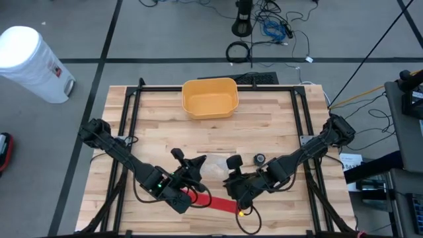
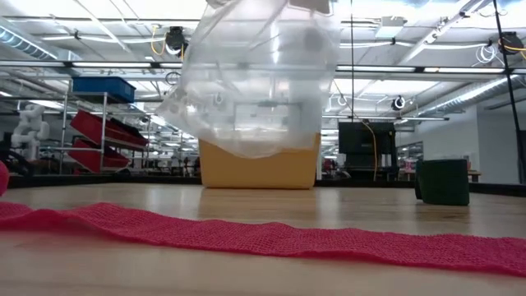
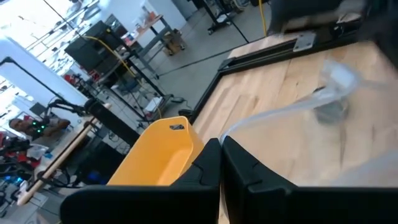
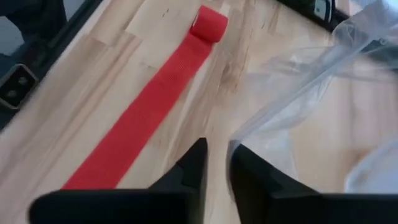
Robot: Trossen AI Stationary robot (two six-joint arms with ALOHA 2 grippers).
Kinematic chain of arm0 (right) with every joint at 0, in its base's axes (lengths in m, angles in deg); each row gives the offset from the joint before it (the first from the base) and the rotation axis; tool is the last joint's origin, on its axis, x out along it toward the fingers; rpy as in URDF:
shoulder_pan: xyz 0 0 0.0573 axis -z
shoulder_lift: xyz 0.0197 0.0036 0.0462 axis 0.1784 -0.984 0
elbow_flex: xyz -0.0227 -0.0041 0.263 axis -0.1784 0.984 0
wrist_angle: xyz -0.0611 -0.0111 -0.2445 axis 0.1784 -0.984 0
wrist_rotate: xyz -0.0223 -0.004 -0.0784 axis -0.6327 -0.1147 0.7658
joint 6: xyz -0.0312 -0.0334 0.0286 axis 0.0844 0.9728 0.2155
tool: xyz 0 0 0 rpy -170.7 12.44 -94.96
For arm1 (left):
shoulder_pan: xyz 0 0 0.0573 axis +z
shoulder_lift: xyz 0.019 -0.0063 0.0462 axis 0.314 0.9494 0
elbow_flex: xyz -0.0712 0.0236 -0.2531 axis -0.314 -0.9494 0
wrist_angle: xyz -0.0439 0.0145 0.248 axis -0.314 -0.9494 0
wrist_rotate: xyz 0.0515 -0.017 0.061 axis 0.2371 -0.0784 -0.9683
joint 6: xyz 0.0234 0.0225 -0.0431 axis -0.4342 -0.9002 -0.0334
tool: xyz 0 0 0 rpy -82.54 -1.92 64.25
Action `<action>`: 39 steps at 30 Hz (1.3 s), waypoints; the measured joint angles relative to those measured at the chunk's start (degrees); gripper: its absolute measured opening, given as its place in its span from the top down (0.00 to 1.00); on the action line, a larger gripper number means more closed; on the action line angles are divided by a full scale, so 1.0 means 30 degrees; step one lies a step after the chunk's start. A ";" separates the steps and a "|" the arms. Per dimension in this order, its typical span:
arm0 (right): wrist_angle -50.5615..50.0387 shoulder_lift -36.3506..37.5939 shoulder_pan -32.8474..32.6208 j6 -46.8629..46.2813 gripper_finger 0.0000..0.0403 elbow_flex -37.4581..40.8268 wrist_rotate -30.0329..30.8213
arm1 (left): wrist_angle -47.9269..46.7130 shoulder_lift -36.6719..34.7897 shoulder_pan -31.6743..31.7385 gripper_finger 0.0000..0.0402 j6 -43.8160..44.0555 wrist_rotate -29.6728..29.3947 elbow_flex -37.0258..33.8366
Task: Roll bandage
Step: Put the green bandage into the transparent zip bag
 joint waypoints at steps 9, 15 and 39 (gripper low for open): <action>-0.3184 0.0043 -0.1796 -0.3847 0.69 -0.1123 0.0538 | 0.0146 0.0000 0.0739 1.00 -0.0024 0.1142 -0.0226; -0.4322 0.0089 -0.3264 -0.6232 0.62 -0.1108 0.0735 | 0.0361 0.0015 0.1020 1.00 -0.0095 0.2945 -0.0233; -0.7999 0.0199 -0.4613 -0.5172 0.48 -0.5204 0.4519 | 0.3468 0.0138 0.0831 1.00 -0.2477 0.4798 -0.0299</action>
